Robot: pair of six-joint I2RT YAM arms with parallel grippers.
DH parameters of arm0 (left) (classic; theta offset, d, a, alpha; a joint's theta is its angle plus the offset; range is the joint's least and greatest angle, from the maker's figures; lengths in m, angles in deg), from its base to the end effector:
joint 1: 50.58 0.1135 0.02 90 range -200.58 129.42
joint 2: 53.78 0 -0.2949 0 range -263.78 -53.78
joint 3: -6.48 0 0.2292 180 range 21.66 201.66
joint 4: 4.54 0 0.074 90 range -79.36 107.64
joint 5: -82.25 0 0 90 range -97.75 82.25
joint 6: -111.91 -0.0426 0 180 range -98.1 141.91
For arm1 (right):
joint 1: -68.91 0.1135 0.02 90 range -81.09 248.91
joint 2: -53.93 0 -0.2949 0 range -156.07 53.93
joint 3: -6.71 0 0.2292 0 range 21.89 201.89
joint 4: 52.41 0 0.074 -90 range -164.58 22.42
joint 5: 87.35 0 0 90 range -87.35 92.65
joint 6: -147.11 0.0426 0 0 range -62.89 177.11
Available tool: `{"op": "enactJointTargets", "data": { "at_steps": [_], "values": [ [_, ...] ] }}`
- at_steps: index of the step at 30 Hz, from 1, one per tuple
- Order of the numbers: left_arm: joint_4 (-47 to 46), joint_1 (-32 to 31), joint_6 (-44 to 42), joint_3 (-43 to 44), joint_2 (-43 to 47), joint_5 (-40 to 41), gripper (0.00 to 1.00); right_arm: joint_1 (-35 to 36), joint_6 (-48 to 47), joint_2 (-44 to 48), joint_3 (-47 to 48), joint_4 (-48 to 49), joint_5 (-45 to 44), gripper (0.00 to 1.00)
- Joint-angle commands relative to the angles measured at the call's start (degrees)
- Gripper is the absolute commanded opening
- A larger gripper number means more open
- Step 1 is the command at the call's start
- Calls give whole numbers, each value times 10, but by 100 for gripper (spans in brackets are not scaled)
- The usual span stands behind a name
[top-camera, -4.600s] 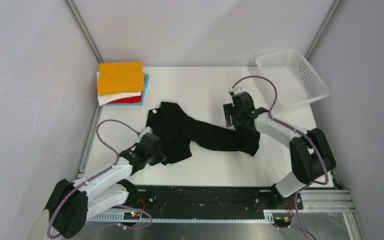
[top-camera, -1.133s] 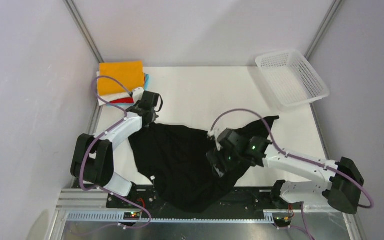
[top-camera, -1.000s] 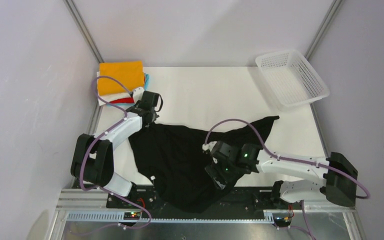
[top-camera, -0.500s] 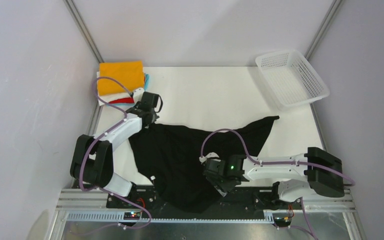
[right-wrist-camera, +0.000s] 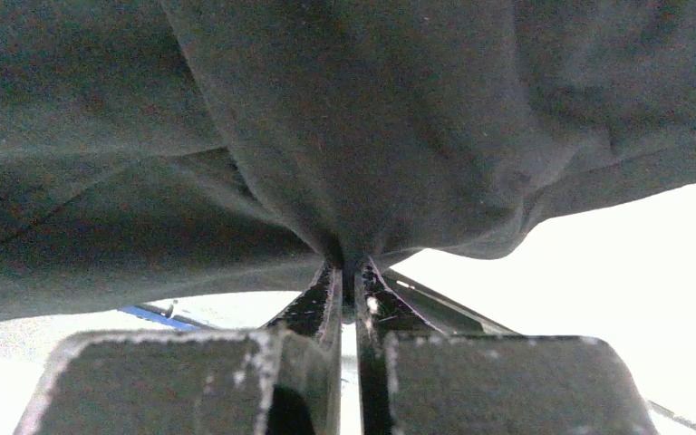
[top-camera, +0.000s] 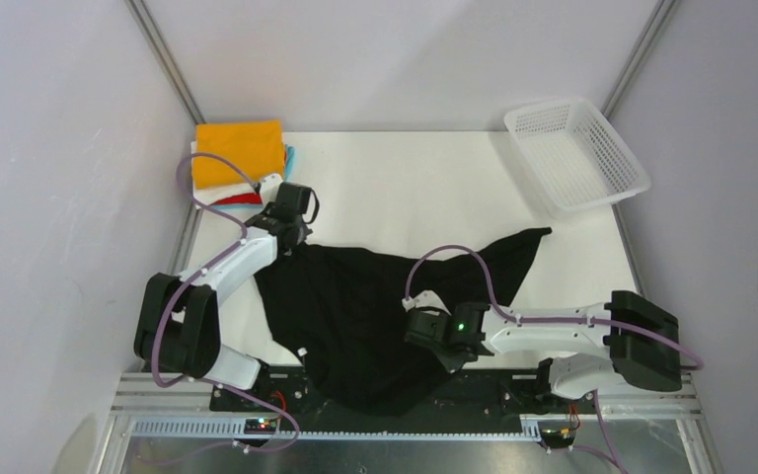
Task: Fold and stack the t-shirts
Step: Flatten out the tshirt
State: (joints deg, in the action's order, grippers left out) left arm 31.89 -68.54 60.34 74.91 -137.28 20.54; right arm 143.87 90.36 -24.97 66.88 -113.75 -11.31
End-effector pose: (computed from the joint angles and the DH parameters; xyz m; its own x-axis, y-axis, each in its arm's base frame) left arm 0.2701 -0.0663 0.2596 -0.5775 -0.3882 -0.7182 -0.4699 0.8775 -0.0964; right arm 0.0619 0.1907 0.2157 -0.7217 -0.6354 -0.2745 -0.6346 0.7658 -0.1042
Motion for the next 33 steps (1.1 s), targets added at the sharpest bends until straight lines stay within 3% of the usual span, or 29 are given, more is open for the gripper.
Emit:
{"op": "enactJointTargets", "data": {
  "at_steps": [1,5,9,14,22,33],
  "values": [
    [-12,3,-9,1,18,24,0,-18,8,34,0,-35,-33,3],
    [-12,3,-8,1,19,37,0,-55,-6,76,0,-44,-26,0],
    [-12,4,-10,1,20,53,0,-127,-43,129,-2,-37,10,3],
    [-12,4,-16,11,16,59,0,-201,-83,112,-7,-3,99,4],
    [-13,4,-28,20,16,60,0,-228,-108,-8,-6,50,171,10],
    [-14,5,-33,12,45,56,0,-256,-106,65,-6,42,182,20]
  ]
}}
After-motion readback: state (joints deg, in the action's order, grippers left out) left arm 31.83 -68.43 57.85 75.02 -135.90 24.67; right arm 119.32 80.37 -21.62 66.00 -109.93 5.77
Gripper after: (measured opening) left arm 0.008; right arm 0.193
